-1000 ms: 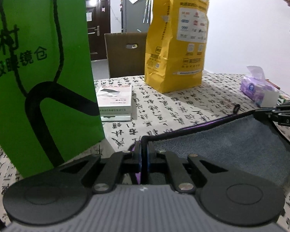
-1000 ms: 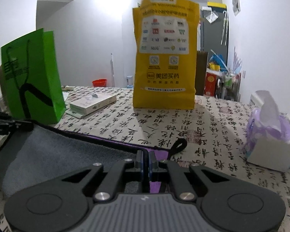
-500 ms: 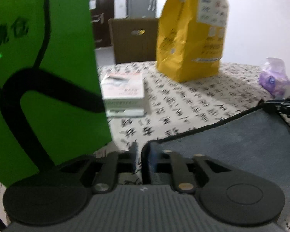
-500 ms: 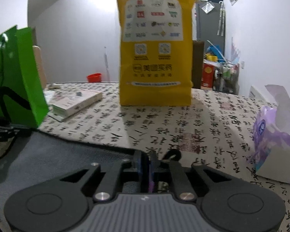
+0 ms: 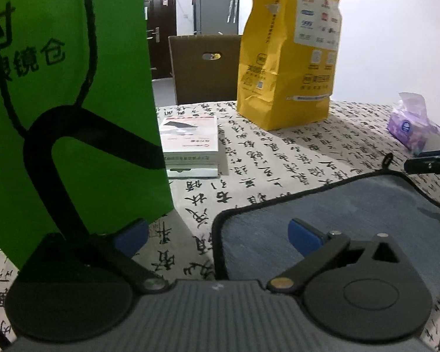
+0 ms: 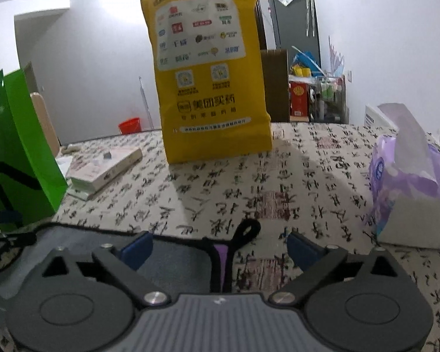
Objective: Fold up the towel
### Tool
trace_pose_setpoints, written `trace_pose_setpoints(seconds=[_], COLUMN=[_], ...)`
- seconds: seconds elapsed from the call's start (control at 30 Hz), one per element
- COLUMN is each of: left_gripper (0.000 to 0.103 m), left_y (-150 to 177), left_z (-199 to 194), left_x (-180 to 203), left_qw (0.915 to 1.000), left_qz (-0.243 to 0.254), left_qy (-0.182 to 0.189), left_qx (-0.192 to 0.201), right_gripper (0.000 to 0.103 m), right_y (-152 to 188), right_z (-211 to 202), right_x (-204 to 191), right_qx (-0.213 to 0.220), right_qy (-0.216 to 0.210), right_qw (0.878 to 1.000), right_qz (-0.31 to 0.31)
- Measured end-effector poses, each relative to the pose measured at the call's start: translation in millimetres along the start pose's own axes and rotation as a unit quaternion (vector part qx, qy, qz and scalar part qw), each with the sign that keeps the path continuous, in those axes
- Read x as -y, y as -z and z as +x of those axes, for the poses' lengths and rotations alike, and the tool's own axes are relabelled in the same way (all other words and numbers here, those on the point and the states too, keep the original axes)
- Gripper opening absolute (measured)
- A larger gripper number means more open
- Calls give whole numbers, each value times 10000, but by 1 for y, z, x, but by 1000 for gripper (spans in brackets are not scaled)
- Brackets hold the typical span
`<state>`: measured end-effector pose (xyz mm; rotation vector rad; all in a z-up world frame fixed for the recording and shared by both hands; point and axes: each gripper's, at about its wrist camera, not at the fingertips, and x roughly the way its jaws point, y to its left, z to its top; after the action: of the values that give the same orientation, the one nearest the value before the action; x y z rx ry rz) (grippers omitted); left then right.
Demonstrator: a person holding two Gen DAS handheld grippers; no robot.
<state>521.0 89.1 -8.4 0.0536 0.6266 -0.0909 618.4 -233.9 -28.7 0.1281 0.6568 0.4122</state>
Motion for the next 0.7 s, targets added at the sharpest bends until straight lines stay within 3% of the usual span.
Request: trace_pose_setpoints(seconds=[0.7], left_gripper=[103], left_y=[18], left_z=[-95], left_x=[21], left_qw=[9996], left_qz=[105], left_qy=[-225], left_qx=[-152], right_gripper=[100], right_y=[21], right_z=[-87], right_x=[-34], right_qx=[-106], right_qy=[59], right_qw=[9998], right_qz=[-174])
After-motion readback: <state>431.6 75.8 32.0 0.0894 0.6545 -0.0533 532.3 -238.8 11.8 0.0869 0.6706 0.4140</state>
